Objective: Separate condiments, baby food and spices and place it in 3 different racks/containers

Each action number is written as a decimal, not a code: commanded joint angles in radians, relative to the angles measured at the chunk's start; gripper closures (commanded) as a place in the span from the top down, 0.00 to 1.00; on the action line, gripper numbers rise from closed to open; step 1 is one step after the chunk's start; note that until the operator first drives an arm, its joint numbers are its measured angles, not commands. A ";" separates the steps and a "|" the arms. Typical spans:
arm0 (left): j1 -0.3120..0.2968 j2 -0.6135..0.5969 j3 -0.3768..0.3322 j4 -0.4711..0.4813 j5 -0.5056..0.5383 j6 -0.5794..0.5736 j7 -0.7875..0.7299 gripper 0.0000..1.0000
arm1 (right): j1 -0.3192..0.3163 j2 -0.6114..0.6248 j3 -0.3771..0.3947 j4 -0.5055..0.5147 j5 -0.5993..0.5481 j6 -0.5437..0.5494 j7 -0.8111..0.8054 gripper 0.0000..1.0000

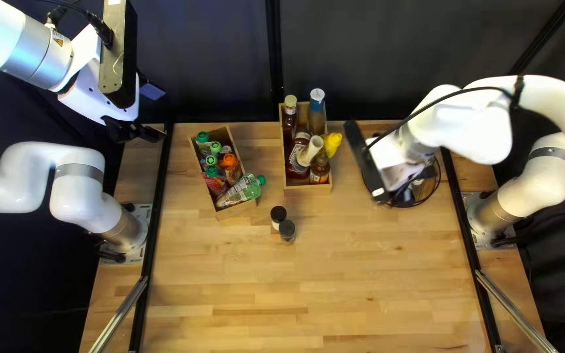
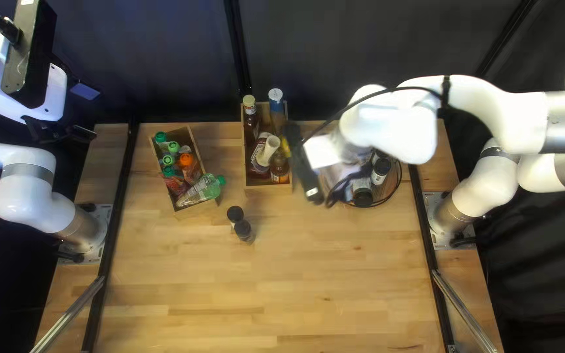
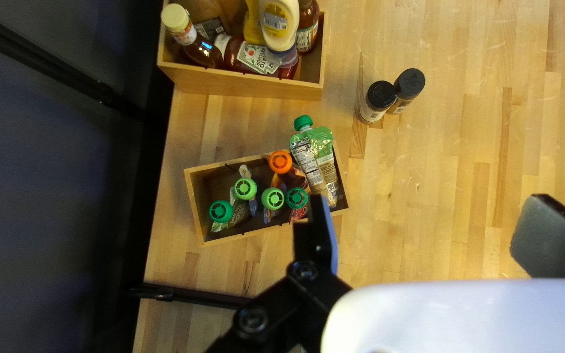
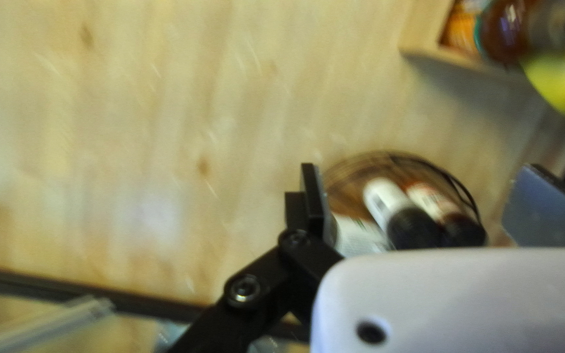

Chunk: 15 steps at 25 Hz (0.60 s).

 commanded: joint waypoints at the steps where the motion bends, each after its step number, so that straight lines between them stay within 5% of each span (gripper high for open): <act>1: 0.000 0.000 0.000 0.000 0.000 0.000 0.000 1.00 | -0.012 -0.176 0.078 0.065 -0.148 -0.101 0.300 1.00; 7: 0.000 0.000 0.000 0.000 0.000 0.000 0.000 1.00 | 0.077 -0.369 0.037 0.164 -0.461 -0.097 0.699 1.00; 9: 0.000 0.000 0.000 0.000 0.000 0.000 0.000 1.00 | 0.153 -0.464 -0.022 0.224 -0.585 -0.081 0.848 1.00; 15: 0.000 0.000 0.000 0.000 0.000 0.000 0.000 1.00 | 0.258 -0.563 -0.098 0.303 -0.761 -0.024 1.098 1.00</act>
